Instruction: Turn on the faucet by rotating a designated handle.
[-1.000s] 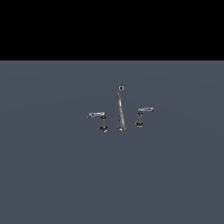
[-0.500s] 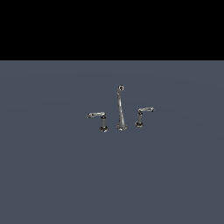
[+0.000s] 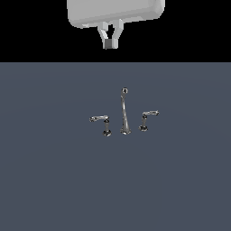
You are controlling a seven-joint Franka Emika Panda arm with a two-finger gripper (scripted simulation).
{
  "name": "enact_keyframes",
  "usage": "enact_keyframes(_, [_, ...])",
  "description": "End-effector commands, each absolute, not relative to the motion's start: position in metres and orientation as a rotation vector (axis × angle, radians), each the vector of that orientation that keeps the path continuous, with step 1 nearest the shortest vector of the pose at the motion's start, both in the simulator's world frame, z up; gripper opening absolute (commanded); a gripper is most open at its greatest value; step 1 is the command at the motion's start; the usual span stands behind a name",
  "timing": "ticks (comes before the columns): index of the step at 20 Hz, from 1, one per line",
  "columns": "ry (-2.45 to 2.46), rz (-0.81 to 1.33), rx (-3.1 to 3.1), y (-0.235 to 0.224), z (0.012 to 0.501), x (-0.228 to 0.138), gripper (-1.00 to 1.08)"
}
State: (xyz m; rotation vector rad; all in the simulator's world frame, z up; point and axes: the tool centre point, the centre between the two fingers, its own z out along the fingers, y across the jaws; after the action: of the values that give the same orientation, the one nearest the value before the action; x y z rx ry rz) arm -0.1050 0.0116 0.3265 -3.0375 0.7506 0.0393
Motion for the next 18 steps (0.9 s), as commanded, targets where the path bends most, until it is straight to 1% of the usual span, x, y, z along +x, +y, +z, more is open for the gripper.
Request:
enact_keyframes(1, [0.835,0.036,-3.015,0.007,0.31,-0.089,-1.0])
enact_keyframes(10, [1.128,0.028,-2.922,-0.015,0.254,-0.034,-1.0])
enact_keyframes(18, [1.389,0.019,-2.812,-0.047,0.203,0.012,-1.0])
